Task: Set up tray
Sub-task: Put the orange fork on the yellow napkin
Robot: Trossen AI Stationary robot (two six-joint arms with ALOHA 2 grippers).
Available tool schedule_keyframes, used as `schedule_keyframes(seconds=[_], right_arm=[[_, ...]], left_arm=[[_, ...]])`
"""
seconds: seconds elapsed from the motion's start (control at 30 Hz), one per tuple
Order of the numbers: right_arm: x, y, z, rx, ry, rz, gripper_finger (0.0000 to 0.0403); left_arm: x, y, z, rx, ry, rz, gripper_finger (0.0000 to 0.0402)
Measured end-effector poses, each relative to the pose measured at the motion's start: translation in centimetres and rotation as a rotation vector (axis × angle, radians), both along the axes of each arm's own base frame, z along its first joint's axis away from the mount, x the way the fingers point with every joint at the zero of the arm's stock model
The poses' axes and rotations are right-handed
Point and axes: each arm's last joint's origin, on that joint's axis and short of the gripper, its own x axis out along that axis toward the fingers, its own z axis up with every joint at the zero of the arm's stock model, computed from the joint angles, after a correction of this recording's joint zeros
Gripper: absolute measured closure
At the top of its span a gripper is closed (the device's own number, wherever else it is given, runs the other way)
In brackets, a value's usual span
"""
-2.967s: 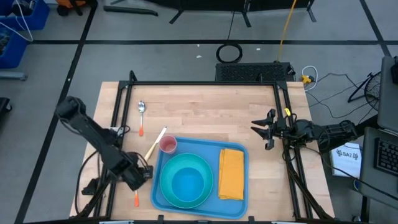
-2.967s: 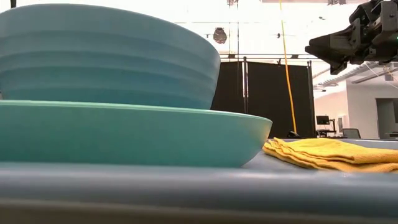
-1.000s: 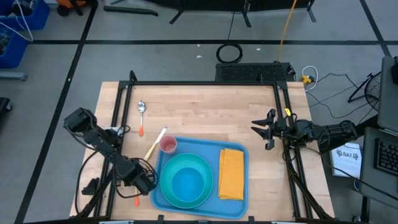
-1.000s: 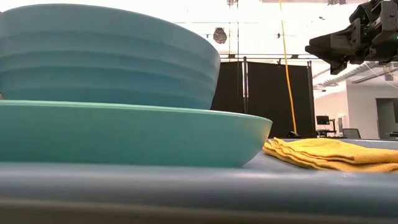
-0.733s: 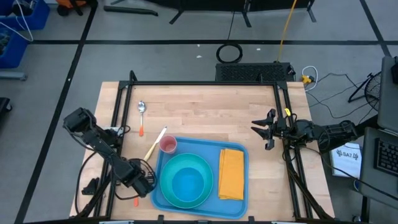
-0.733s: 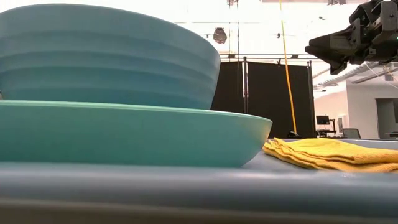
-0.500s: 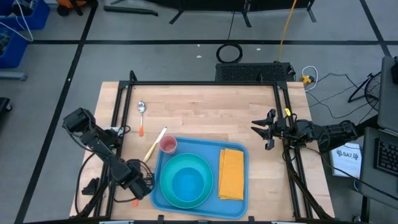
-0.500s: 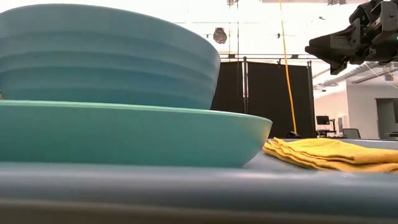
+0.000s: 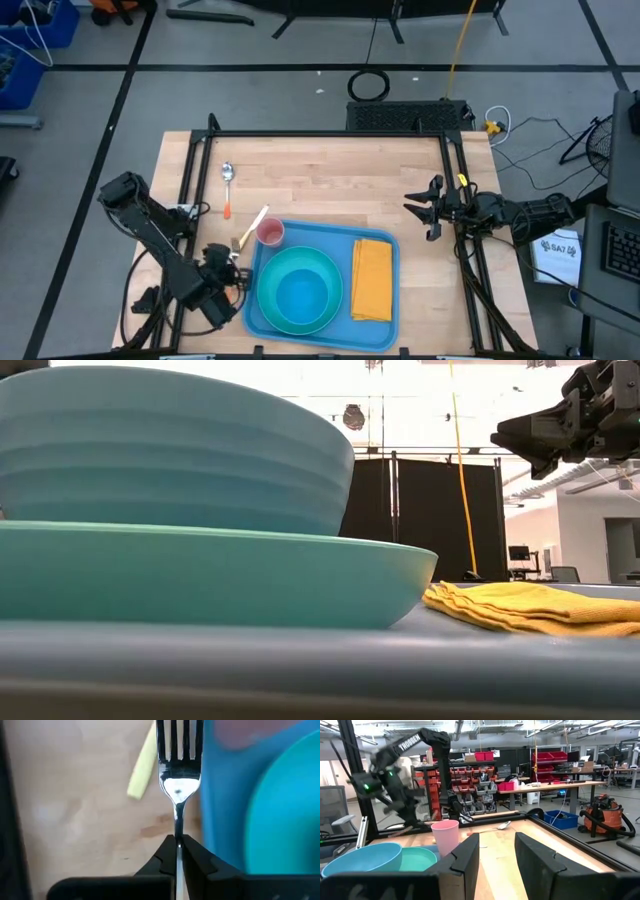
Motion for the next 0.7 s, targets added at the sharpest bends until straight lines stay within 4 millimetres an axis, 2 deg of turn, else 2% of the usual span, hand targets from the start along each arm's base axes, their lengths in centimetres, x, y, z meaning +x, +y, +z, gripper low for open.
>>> schedule_keyframes(seconds=[0.1, 0.2, 0.4, 0.5, 0.7], right_arm=[[0.0, 0.0, 0.0, 0.0, 0.002, 0.0, 0.0286], [0.0, 0.0, 0.0, 0.0, 0.002, 0.0, 0.0287], [0.0, 0.0, 0.0, 0.0, 0.003, 0.0, 0.0287], [0.0, 0.0, 0.0, 0.0, 0.003, 0.0, 0.0287], [0.0, 0.0, 0.0, 0.0, 0.002, 0.0, 0.0287]], left_arm=[[0.6, -0.6, 2.7, 0.024, -0.051, -0.052, 0.0392], [1.5, -0.4, 5.2, 0.134, -0.152, -0.145, 0.0392], [4.7, 0.3, 9.3, 0.379, -0.398, -0.318, 0.0392], [7.4, 1.2, 10.2, 0.41, -0.441, -0.373, 0.0392], [13.6, 4.6, 10.3, 0.318, -0.547, -0.561, 0.0392]])
